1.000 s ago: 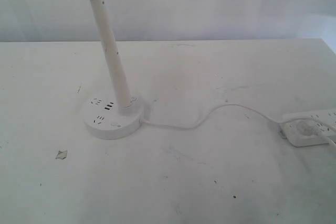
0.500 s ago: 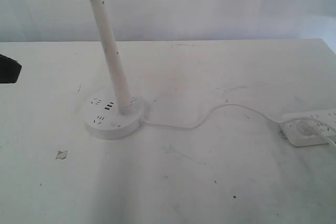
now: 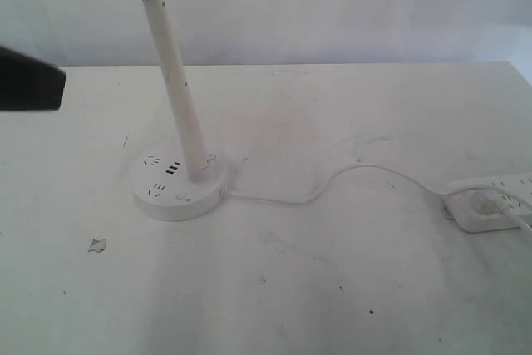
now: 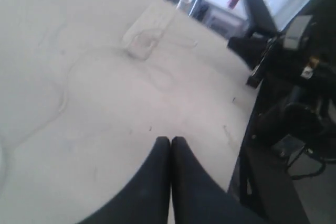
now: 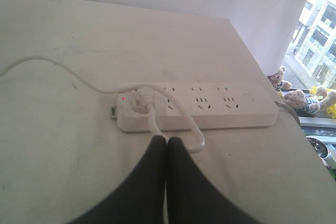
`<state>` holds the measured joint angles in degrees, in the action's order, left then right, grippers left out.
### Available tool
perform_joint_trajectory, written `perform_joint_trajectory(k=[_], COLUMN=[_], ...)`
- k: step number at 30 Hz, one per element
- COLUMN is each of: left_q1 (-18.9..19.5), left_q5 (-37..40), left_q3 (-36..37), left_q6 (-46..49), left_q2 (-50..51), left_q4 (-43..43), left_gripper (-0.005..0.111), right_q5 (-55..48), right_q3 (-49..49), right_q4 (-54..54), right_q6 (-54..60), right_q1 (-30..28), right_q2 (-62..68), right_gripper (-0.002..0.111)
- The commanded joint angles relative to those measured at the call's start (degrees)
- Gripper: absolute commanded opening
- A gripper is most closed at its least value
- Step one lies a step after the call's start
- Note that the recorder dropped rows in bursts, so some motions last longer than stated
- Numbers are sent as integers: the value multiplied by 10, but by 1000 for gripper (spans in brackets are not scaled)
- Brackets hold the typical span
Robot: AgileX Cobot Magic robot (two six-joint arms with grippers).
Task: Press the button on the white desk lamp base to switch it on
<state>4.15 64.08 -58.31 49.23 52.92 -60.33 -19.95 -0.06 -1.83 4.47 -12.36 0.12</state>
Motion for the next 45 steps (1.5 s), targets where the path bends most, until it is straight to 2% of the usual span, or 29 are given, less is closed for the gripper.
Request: perform_joint_trajectory(k=[1, 2, 6, 15, 18, 21, 25, 30, 36, 42, 45], left_q1=[-3, -3, -3, -3, -3, -3, -3, -3, -4, -52, -90], left_q5=[-38, -58, -138, -101, -119, -164, -263, -365, -401, -404, -431], left_q3=[38, 54, 108, 171, 182, 182, 182, 182, 182, 183, 183], left_q6=[177, 207, 224, 249, 228, 178, 64, -170, -409, -646, -703], left_q2=[-3, -3, -6, -9, -9, -11, -35, -81, -123, -130, -130], left_q4=[-147, -153, -137, -137, -119, -60, 94, 337, 548, 818, 915], left_gripper=[0, 0, 0, 0, 0, 0, 0, 0, 0, 0, 0], right_q5=[2, 2, 2, 2, 2, 2, 2, 2, 2, 2, 2], right_q3=[1, 1, 1, 1, 1, 1, 1, 1, 1, 1, 1], right_q4=[1, 1, 1, 1, 1, 1, 1, 1, 1, 1, 1], right_q6=[-2, -2, -2, -2, -2, -2, -2, -2, -2, -2, -2], right_q1=[-2, -2, -2, -2, -2, -2, -2, -2, -2, -2, -2], right_q2=[-1, -1, -1, -1, -1, -1, -1, -1, -1, -1, -1], right_gripper=[0, 0, 0, 0, 0, 0, 0, 0, 0, 0, 0])
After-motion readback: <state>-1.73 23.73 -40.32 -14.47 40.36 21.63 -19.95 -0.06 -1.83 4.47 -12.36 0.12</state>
